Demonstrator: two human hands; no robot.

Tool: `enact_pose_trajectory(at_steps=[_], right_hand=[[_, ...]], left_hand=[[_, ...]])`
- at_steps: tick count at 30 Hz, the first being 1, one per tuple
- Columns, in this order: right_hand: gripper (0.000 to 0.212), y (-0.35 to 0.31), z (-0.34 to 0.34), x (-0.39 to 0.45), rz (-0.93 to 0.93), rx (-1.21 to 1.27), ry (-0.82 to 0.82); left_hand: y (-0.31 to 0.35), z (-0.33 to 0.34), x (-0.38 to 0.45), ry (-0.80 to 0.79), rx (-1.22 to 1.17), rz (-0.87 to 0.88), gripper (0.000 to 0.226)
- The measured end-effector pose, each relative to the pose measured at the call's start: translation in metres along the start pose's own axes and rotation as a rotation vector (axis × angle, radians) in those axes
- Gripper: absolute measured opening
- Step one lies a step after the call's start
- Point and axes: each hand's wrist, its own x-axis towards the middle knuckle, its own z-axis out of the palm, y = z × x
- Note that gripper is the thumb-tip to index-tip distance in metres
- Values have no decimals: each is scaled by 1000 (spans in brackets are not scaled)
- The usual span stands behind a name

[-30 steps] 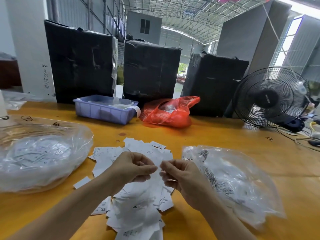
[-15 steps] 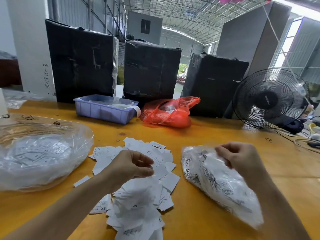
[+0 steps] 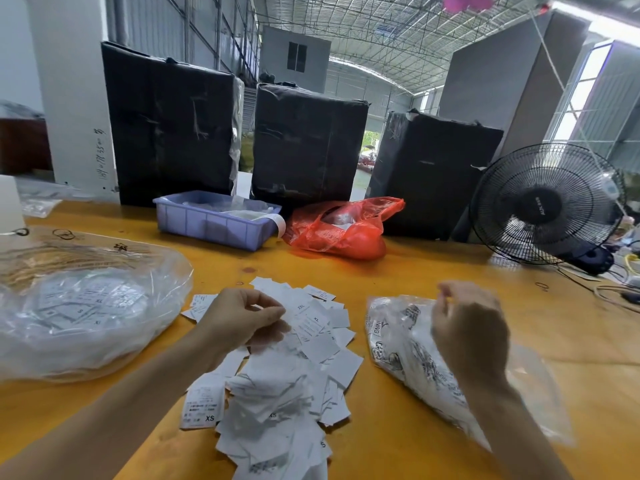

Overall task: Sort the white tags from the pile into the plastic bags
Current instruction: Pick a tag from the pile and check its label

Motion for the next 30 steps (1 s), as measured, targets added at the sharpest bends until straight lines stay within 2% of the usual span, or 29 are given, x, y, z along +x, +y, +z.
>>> enact_pose_trajectory(at_steps=[2, 4, 6, 8, 11, 13, 15, 17, 19, 21, 22, 25, 30], right_hand=[[12, -34, 6, -12, -148, 273, -71], [9, -59, 22, -27, -207, 399, -341], [28, -75, 42, -43, -186, 342, -635], [45, -78, 58, -52, -162, 188, -760], [40, -75, 65, -55, -176, 90, -731], [30, -72, 64, -54, -187, 117, -714], [29, -69, 62, -51, -120, 226, -677], [32, -65, 56, -44, 125, 476, -615], [25, -59, 48, -34, 444, 855, -589], [12, -58, 37, -30, 673, 1214, -691], [13, -57, 34, -29, 725, 1335, -725], [29, -55, 30, -30, 736, 1445, -752], [27, -60, 20, -32, 673, 1387, -783]], left_hand=[[-1, -2, 2, 28, 1, 11, 3], [-3, -3, 4, 46, 16, 20, 7], [-4, -3, 4, 40, 40, 29, 12], [-5, -3, 4, 21, 62, 43, 18], [-5, -2, 4, 1, 97, 59, 23], [-5, -1, 3, 4, 121, 52, 24], [-5, 0, 2, 8, 142, 38, 29], [-3, 0, 1, 14, 141, 29, 35], [-2, 0, 0, 23, 119, 27, 36], [-2, 3, 0, 18, 107, 35, 29], [-1, 4, -1, 6, 114, 40, 22], [3, 8, -4, -57, 32, 26, 8], [8, 12, -11, -140, -85, -31, 21]])
